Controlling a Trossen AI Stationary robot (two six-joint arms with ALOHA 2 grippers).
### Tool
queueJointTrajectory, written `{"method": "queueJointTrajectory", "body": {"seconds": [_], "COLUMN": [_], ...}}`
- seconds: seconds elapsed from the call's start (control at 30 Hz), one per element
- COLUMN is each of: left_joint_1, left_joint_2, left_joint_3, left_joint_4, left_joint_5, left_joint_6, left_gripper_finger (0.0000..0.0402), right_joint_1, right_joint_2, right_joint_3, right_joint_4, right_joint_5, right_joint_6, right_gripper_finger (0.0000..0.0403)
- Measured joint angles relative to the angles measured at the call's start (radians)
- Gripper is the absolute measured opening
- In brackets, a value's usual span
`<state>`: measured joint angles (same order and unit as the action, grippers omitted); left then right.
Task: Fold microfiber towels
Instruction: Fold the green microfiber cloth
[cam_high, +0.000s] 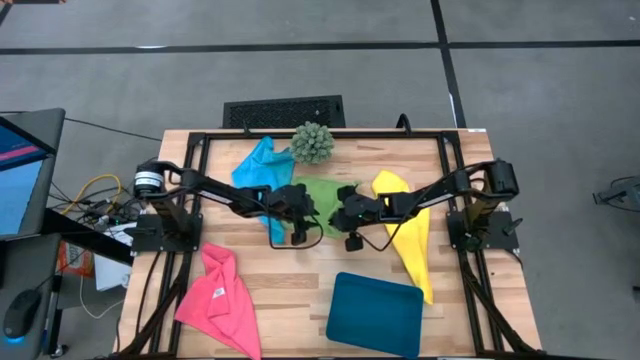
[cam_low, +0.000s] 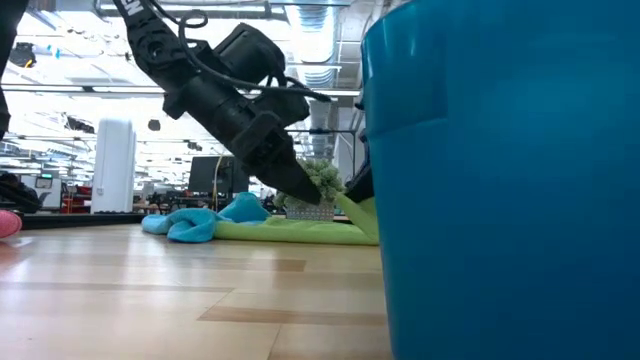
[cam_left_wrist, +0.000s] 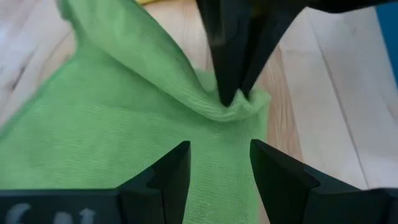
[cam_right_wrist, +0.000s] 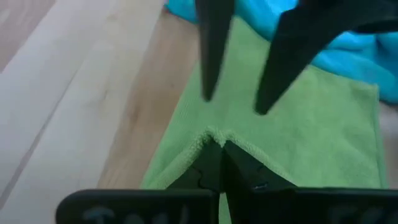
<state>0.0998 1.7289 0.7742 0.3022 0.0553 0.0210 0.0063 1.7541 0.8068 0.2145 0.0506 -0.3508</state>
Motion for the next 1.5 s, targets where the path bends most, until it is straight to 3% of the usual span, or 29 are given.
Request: {"method": "queueJointTrajectory", "body": {"seconds": [0.5,1.27,1.5], "left_joint_1": [0.0,0.0,0.0], "left_joint_2": [-0.061,-0.059,-0.059], "left_joint_3": [0.001,0.001,0.001], "left_joint_4": [-0.284,-0.287,-0.289], "left_joint_5": [-0.011,-0.01,-0.01], "left_joint_6": [0.008,0.023,0.027], "left_gripper_finger": [0.016,0.016,0.016], "right_joint_1": [0.001,-0.002,0.002], "right_joint_2": [0.002,0.002,0.115], "right_joint_3": [-0.001,-0.002,0.06], "right_joint_4": [0.063,0.136,0.16], "right_joint_5": [-0.041,-0.152,-0.157], "right_joint_6": [-0.049,-0.077,-0.093], "right_gripper_finger": [0.0031,0.0031,0.0031]}}
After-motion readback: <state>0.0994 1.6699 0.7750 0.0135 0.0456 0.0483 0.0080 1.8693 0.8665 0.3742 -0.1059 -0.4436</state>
